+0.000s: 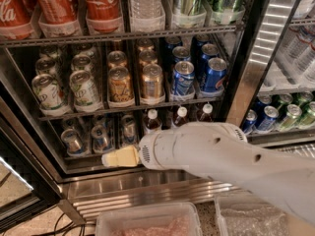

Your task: Pick redbull can from bottom shelf of fridge

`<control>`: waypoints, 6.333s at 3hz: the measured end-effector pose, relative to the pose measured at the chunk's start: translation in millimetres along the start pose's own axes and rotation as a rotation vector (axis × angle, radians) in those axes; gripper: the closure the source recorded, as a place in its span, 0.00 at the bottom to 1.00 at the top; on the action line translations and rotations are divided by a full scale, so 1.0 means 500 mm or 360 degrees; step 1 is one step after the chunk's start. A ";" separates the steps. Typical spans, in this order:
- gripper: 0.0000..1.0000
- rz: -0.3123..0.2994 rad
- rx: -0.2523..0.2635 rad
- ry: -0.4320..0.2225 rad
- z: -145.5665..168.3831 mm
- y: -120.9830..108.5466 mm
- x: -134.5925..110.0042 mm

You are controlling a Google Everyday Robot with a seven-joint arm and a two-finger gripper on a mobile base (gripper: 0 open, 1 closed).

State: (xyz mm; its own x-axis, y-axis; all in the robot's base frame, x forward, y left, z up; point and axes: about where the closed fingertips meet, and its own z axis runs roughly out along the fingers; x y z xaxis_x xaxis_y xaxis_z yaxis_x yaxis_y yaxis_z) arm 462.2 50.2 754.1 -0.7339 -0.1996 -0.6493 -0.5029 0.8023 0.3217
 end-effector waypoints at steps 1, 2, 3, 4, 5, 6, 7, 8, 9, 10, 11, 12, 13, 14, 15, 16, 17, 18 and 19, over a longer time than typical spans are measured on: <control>0.00 -0.0078 0.0024 -0.0043 0.023 0.019 -0.002; 0.00 -0.0078 0.0024 -0.0044 0.023 0.020 -0.003; 0.00 -0.0042 -0.0010 -0.0096 0.043 0.030 -0.005; 0.00 0.0068 -0.0071 -0.0105 0.121 0.045 0.046; 0.00 0.0182 -0.0016 -0.0141 0.161 0.014 0.099; 0.00 0.0091 0.0122 -0.0172 0.190 -0.042 0.145; 0.00 -0.0147 0.0115 -0.0214 0.267 0.039 0.137; 0.00 -0.0149 0.0155 -0.0356 0.331 0.081 0.084; 0.00 0.0039 0.0157 -0.0511 0.366 0.085 0.041; 0.00 0.0260 0.0114 -0.0643 0.380 0.073 0.031; 0.00 0.0452 0.0055 -0.0764 0.367 0.051 0.043; 0.00 0.0496 0.0045 -0.0802 0.361 0.048 0.036; 0.00 0.0496 0.0046 -0.0802 0.361 0.048 0.036; 0.00 0.0470 0.0082 -0.0804 0.382 0.047 0.029; 0.00 0.0441 0.0174 -0.0862 0.394 0.029 0.022; 0.03 0.0385 0.0266 -0.0931 0.396 0.012 0.009; 0.12 0.0341 0.0342 -0.0994 0.390 -0.001 -0.003; 0.13 0.0297 0.0386 -0.1022 0.393 -0.006 -0.014; 0.14 0.0273 0.0389 -0.1022 0.411 -0.005 -0.021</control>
Offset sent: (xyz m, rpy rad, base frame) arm 0.0002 0.0138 -0.0047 -0.0222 -0.0511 0.0156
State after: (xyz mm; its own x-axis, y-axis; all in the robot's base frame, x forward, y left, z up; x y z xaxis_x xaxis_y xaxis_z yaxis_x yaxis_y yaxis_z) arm 565.1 166.0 618.6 -0.3413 0.2517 -0.9056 -0.2320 0.9111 0.3407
